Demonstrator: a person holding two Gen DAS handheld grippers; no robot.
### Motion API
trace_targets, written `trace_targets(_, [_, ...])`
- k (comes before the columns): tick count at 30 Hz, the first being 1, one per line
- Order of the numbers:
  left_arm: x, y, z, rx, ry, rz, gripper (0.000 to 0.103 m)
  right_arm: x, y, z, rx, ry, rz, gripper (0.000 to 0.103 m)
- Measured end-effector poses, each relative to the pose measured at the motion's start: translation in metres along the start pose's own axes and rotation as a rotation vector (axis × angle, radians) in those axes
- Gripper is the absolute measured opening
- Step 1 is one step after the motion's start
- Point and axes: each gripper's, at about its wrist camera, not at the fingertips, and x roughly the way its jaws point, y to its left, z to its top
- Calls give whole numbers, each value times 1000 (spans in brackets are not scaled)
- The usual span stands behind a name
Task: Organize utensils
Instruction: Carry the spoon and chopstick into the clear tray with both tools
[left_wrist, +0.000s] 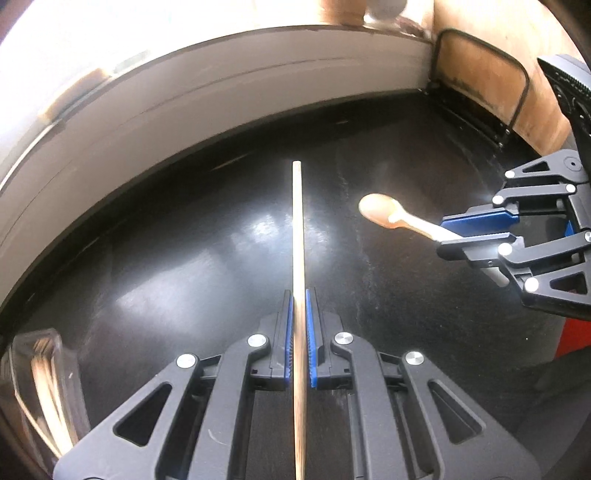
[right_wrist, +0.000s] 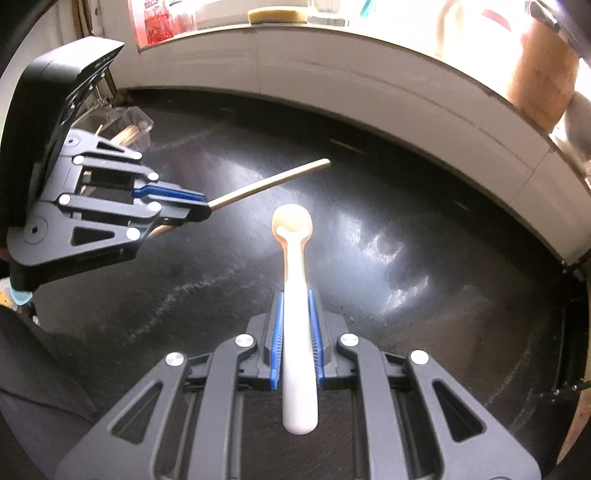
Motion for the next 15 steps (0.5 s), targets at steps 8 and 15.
trace_targets(8, [-54,40,-22,-195,-8,47,6,-26,23,24,58,-31,23,14])
trace_targets(15, [-126,118,-56,-372,-36,165,6,-30,87,86,106,-65,149,14])
